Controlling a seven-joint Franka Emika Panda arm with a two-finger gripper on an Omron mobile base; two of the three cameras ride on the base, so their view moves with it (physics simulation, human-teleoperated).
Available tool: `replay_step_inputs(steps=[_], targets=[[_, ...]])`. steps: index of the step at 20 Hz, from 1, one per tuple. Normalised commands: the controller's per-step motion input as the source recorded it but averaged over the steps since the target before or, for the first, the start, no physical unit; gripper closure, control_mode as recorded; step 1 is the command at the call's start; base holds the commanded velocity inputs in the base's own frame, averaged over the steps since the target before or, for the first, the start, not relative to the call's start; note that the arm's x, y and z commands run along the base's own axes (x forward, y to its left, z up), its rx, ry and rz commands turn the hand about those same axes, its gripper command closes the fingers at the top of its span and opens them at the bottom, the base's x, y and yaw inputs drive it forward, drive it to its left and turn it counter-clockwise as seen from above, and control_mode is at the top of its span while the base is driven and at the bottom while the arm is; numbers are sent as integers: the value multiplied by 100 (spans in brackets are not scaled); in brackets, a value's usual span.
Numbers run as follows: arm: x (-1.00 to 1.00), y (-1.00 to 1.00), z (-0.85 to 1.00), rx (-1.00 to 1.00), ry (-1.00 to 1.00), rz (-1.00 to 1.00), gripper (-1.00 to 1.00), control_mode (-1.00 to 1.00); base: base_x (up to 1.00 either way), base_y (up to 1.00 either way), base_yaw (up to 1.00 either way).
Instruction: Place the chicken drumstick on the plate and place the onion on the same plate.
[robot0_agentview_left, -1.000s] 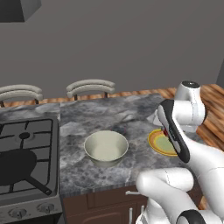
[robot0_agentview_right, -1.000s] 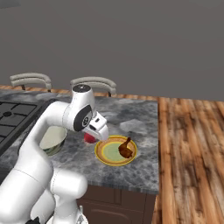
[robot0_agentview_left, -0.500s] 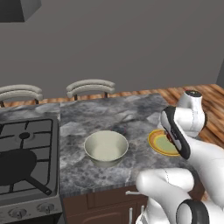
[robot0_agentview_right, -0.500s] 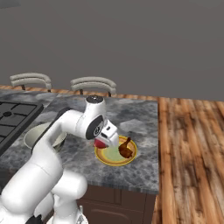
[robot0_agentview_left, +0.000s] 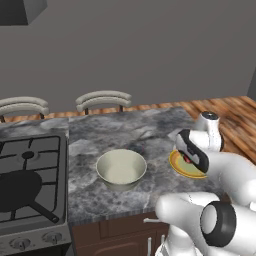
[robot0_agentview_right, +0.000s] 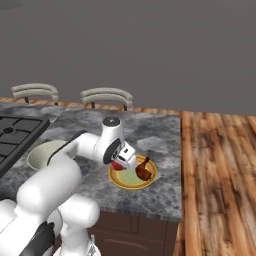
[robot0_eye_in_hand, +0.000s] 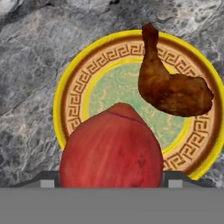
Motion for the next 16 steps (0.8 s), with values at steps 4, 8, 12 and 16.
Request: replay_step_inputs(steps=[4, 8, 12, 16], targets=[[43, -1, -26, 0, 0, 0, 100, -100, 0, 0, 0], [26, -11, -17, 0, 0, 0, 100, -100, 0, 0, 0], [15, -6, -9, 0, 0, 0, 100, -100, 0, 0, 0], [2, 0, 0, 0, 0, 0, 100, -100, 0, 0, 0]])
